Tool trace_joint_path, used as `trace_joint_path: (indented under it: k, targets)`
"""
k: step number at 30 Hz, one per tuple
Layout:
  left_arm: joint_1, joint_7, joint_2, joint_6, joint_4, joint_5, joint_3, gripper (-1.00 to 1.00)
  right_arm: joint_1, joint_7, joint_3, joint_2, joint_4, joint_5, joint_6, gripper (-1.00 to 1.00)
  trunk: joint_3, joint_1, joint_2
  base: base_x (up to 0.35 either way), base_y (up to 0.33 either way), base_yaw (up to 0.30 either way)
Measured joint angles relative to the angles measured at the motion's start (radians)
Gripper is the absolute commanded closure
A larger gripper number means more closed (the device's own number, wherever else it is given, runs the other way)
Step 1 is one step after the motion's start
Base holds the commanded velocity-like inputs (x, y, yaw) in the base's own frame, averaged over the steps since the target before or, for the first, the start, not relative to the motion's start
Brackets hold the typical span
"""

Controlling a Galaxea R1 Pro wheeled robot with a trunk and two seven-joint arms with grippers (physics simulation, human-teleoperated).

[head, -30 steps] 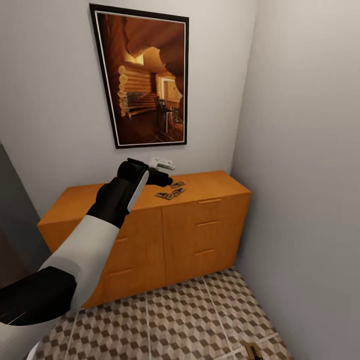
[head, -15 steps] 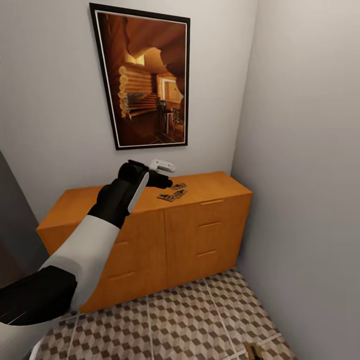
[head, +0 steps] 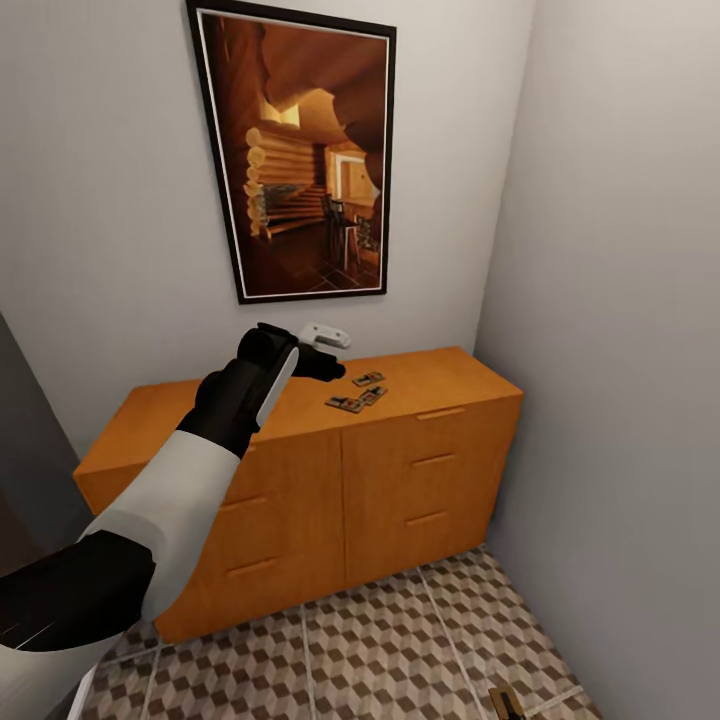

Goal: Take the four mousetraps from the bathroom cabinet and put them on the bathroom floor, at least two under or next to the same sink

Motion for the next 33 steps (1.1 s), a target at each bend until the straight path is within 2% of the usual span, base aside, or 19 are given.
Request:
trace_joint_path:
  k: [7, 24, 33]
  targets:
    - [-0.001, -0.032, 0.000, -0.001, 0.003, 0.000, 0.000, -1.00, 0.000, 0.000, 0.000, 0.000, 0.000, 0.000, 0.000, 1.00, 0.000, 0.000, 0.000, 0.089, 0.002, -0.001]
    - [-0.001, -0.034, 0.000, -0.001, 0.016, 0.000, 0.000, -1.00, 0.000, 0.000, 0.000, 0.000, 0.000, 0.000, 0.000, 1.00, 0.007, 0.000, 0.000, 0.113, 0.000, -0.101]
    - [0.000, -0.034, 0.000, -0.001, 0.032, 0.000, 0.000, -1.00, 0.000, 0.000, 0.000, 0.000, 0.000, 0.000, 0.000, 1.00, 0.012, 0.000, 0.000, 0.031, 0.018, -0.120]
